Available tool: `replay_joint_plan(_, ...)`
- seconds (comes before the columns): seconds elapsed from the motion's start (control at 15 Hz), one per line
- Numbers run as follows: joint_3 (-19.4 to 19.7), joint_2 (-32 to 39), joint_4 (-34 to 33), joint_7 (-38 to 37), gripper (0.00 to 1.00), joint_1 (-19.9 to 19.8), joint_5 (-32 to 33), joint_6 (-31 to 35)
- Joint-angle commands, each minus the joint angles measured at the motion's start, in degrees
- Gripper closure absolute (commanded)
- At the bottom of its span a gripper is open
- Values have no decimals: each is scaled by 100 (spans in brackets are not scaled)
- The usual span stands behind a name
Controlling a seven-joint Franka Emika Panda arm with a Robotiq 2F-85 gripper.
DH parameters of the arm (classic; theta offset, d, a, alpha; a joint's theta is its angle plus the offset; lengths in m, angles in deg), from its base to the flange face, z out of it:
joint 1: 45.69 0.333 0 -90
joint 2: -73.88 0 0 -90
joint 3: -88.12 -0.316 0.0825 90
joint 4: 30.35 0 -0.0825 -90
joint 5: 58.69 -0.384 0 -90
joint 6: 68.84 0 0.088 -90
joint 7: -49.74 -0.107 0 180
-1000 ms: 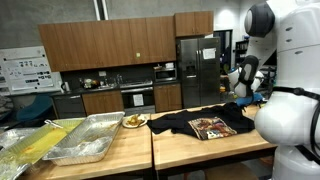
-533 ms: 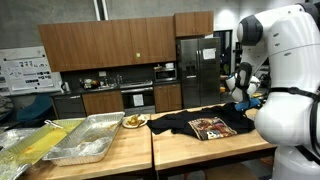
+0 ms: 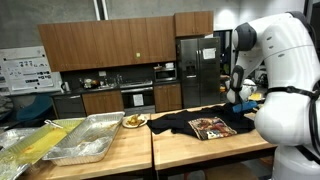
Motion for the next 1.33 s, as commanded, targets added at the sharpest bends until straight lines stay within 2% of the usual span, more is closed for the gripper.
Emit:
replay_joint_plan(0.0,120,278,-300,363,0,132,-392,-211)
replay_joint_plan(0.47,454,727,-764,179,0,402,-299,-537)
replay_joint_plan(0.73,551,1015,-1010,157,0,394,-325,-692)
replay_joint_plan(1.27,911,1547,-1432,-391,0,381,-123,-1025)
